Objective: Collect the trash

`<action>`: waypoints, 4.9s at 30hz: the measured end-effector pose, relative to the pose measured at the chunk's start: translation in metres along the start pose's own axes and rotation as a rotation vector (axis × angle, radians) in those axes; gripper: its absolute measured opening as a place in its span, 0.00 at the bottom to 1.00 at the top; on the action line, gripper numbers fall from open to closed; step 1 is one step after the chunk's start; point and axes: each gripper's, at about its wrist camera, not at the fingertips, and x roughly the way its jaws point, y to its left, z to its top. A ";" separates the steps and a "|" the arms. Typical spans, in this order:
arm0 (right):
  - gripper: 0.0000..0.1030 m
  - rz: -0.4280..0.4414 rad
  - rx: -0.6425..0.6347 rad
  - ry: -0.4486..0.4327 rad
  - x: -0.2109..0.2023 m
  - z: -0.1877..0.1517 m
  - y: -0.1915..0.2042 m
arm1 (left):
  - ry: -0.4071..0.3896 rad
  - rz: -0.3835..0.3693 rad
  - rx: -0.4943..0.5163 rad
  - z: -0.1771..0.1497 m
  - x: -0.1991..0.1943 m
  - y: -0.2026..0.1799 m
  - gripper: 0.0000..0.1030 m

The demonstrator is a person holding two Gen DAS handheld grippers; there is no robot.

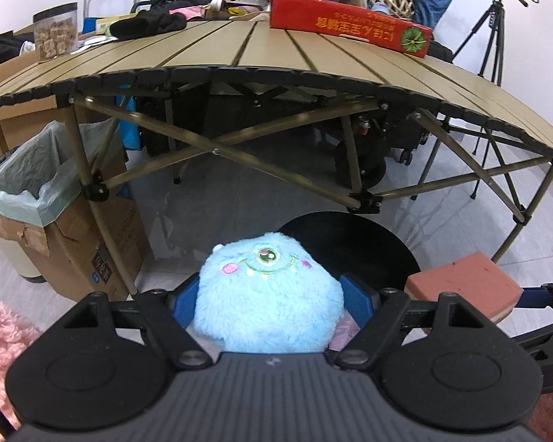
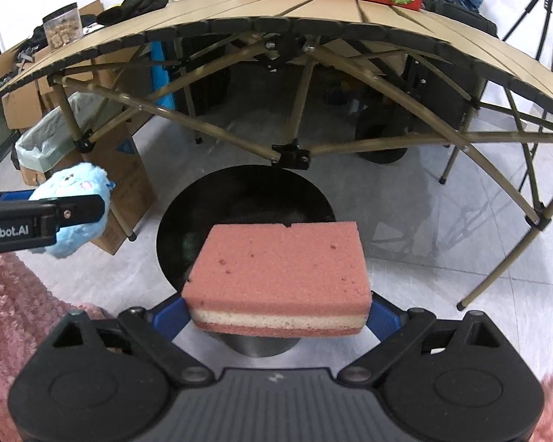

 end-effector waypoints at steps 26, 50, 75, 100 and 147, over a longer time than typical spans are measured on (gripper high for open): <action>0.95 0.037 -0.081 0.004 0.087 0.065 0.012 | 0.017 0.140 -0.054 0.029 0.035 0.019 0.77; 1.00 -0.048 -0.045 -0.005 0.089 0.062 -0.010 | 0.068 0.126 -0.035 0.030 0.050 0.010 0.77; 1.00 -0.184 0.175 -0.078 0.041 0.057 -0.094 | 0.149 -0.048 0.141 0.034 0.107 -0.078 1.00; 1.00 -0.084 0.165 -0.226 -0.028 0.052 -0.063 | 0.036 -0.034 0.092 0.042 0.021 -0.045 1.00; 1.00 -0.003 0.090 -0.312 -0.179 -0.046 0.001 | -0.127 -0.139 0.148 -0.021 -0.153 -0.021 1.00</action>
